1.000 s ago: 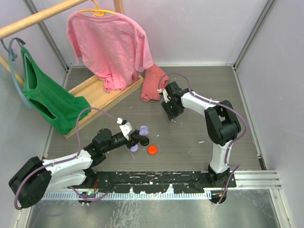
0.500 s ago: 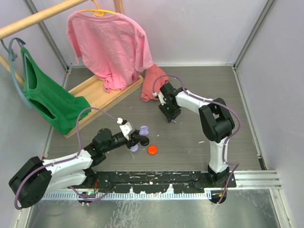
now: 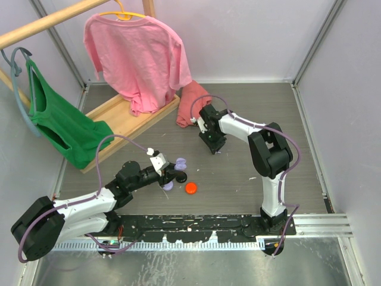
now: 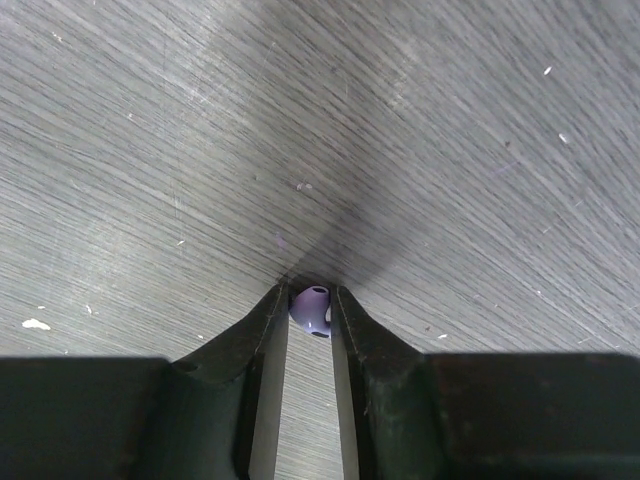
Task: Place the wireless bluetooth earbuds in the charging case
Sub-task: Pick up the earbud from the center of the board.
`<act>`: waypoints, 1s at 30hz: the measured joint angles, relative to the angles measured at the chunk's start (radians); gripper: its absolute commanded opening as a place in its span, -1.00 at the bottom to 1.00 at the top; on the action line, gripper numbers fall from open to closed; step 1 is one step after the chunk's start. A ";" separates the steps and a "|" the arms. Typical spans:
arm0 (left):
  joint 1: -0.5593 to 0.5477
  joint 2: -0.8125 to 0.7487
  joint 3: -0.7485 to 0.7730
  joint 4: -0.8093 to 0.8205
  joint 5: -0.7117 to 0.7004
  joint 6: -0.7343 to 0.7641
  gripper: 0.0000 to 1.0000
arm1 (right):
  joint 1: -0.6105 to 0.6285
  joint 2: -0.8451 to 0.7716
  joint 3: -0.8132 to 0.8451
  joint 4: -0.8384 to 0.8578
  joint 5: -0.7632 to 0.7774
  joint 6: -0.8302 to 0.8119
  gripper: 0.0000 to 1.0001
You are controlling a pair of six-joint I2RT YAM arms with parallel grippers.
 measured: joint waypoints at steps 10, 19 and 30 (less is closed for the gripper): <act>0.000 0.000 0.001 0.000 0.000 0.000 -1.00 | 0.000 -0.005 -0.006 0.002 0.005 0.019 -0.64; 0.000 -0.001 0.001 0.002 -0.004 0.000 -1.00 | 0.000 -0.144 -0.128 0.070 -0.042 0.125 -0.69; 0.000 -0.072 -0.011 0.048 -0.050 0.000 -1.00 | 0.034 -0.520 -0.306 0.297 -0.093 0.337 -0.73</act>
